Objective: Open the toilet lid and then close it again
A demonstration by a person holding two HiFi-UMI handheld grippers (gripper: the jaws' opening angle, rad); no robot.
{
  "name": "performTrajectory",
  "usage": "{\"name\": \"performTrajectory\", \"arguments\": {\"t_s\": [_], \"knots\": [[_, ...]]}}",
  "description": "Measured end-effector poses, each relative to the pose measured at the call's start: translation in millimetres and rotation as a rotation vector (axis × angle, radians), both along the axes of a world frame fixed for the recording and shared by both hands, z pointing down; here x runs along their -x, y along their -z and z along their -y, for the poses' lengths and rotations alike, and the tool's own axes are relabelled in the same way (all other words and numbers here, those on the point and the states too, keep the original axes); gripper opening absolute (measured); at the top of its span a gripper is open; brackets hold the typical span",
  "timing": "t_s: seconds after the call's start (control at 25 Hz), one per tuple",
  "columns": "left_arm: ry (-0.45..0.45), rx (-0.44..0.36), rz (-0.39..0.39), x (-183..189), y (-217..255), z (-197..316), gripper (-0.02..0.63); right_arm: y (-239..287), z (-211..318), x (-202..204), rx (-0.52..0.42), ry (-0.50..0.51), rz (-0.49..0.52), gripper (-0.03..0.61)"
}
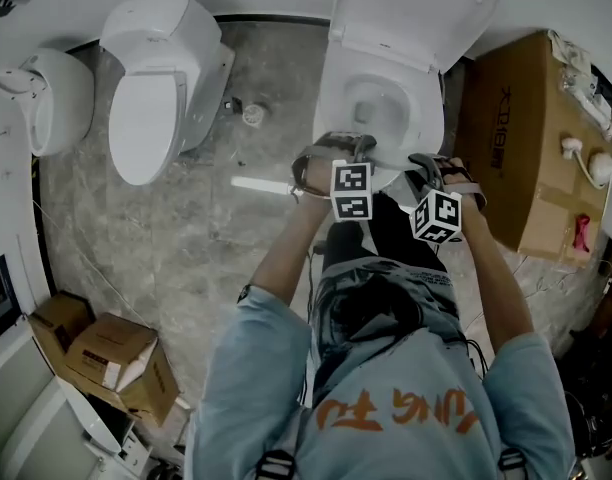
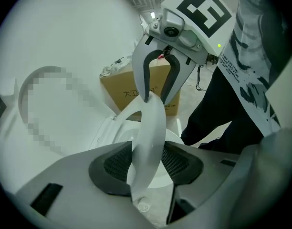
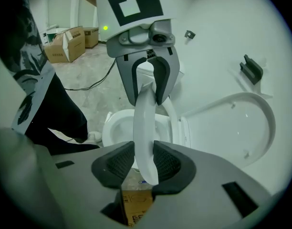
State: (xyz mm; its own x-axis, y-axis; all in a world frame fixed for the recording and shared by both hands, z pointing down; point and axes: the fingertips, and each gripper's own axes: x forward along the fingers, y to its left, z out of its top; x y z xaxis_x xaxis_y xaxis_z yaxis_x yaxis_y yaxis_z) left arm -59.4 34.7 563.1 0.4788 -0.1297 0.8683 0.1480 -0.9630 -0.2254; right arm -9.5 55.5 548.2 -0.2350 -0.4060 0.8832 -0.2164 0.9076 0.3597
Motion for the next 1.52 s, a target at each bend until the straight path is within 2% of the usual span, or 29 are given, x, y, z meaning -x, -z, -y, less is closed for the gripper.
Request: {"name": "performTrajectory", "arguments": {"t_s": [0.2, 0.32, 0.44, 0.52, 0.68, 0.84, 1.0, 1.12, 1.52], "knots": [[0.016, 0.037, 0.003, 8, -31, -22, 0.224, -33, -21, 11, 0.056, 0.039, -0.010, 0.150], [-0.004, 0.004, 0.047, 17, -56, -32, 0.229, -59, -29, 18, 0.053, 0.076, -0.044, 0.158], [-0.011, -0.018, 0.097, 22, -81, -47, 0.230, -85, -43, 24, 0.072, 0.069, -0.072, 0.167], [-0.007, -0.004, 0.115, 26, -98, -58, 0.236, -102, -54, 28, 0.083, 0.063, -0.067, 0.170], [0.016, 0.044, 0.097, 31, -133, -70, 0.244, -138, -65, 34, 0.082, 0.083, -0.058, 0.175], [0.016, 0.044, 0.108, 38, -168, -73, 0.244, -175, -69, 40, 0.093, 0.082, -0.048, 0.178], [0.027, 0.081, 0.130, 40, -200, -87, 0.247, -207, -84, 41, 0.138, 0.133, -0.061, 0.175], [0.044, 0.119, 0.134, 40, -220, -89, 0.244, -229, -86, 41, 0.153, 0.145, -0.047, 0.170], [0.071, 0.173, 0.188, 44, -270, -97, 0.241, -280, -95, 45, 0.161, 0.120, -0.056, 0.163]]}}
